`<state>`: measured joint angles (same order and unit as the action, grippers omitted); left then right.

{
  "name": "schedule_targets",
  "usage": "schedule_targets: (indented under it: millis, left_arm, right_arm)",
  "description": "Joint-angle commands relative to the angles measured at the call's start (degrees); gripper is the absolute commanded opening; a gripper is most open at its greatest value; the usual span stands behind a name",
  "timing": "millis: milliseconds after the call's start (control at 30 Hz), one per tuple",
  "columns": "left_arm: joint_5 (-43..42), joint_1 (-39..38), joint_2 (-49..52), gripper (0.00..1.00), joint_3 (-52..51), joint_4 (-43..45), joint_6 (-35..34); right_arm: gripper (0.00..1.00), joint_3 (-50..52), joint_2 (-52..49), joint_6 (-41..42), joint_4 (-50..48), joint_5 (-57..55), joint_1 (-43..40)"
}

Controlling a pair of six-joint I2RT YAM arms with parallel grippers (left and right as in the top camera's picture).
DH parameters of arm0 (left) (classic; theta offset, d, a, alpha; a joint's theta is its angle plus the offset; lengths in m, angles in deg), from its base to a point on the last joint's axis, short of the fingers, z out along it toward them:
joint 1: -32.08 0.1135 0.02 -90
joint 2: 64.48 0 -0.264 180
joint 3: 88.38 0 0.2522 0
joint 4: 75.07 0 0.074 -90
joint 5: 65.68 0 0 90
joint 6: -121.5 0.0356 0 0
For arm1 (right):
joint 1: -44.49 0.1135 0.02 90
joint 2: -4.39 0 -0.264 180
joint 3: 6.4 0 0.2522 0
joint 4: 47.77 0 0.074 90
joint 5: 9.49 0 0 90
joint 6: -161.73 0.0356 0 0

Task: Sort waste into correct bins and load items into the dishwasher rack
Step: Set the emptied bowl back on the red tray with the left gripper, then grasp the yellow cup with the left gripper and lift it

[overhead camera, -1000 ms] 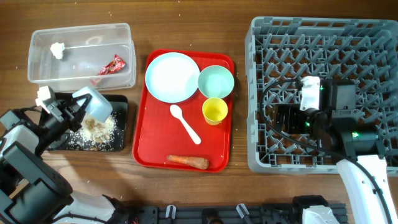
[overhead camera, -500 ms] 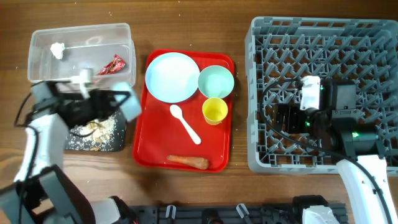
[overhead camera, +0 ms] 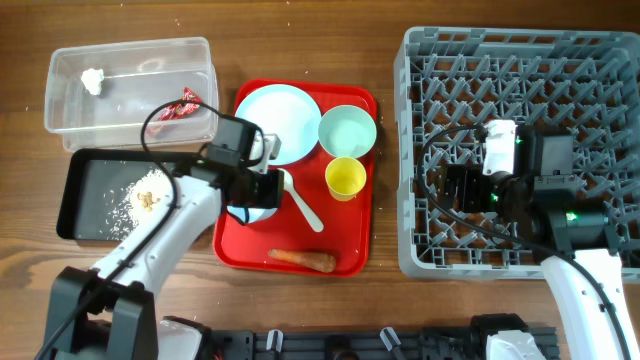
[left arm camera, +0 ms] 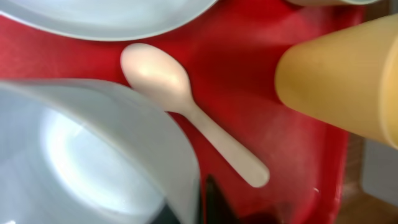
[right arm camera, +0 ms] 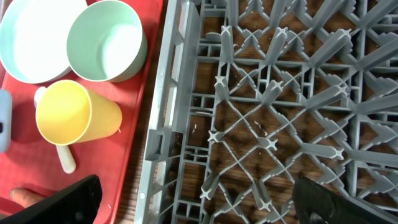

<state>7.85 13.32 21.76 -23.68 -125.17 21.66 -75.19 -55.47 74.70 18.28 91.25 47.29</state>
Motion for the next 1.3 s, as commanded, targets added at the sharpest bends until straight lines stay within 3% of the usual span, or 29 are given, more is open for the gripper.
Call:
schedule_targets:
  millis: [0,67,100,400,533,967,1000,1067,1133,1167,1267]
  left_arm:
    - [7.4,-3.0,-0.9,0.31,0.0,0.6,-1.6]
    - [7.4,-3.3,-1.0,0.46,0.0,0.7,-1.6]
    - [7.4,-3.3,-1.0,0.48,0.1,0.7,-1.6]
    - [6.4,-3.3,-1.6,0.51,9.3,3.7,-3.1]
    - [1.0,-3.7,-1.1,0.52,9.4,9.6,-4.7]
    - [2.2,-11.4,9.6,0.54,9.4,13.0,-5.7]
    - [2.2,-11.5,10.8,0.52,9.4,13.0,-6.1]
    - [2.1,-11.5,12.6,0.38,9.4,13.0,-7.3]
    - [2.1,-11.5,13.0,0.12,9.4,13.0,-7.4]
    - [2.1,-11.5,13.0,0.06,9.4,13.0,-7.6]
    - [1.9,-11.5,12.9,0.04,9.4,13.0,-9.2]
  right_arm:
    - [1.00,-1.5,-0.3,0.7,-0.1,1.0,0.2]
    - [1.00,-1.5,-0.3,0.7,-0.1,1.0,0.2]
    - [1.00,-1.5,-0.3,0.6,-0.1,1.0,0.2]
    - [1.00,-1.5,-0.3,0.7,-0.1,1.0,0.2]
    - [1.00,-1.5,-0.3,0.7,-0.1,1.0,0.2]
    - [1.00,-1.5,-0.3,0.7,0.1,1.0,0.2]
    - [1.00,-1.5,-0.3,0.7,0.1,1.0,0.2]
    - [1.00,-1.5,-0.3,0.7,0.1,1.0,0.2]
    - [1.00,-1.5,-0.3,0.7,0.1,1.0,0.2]
    - [1.00,-1.5,-0.3,0.7,0.1,1.0,0.2]
    - [1.00,-1.5,-0.3,0.7,0.1,1.0,0.2]
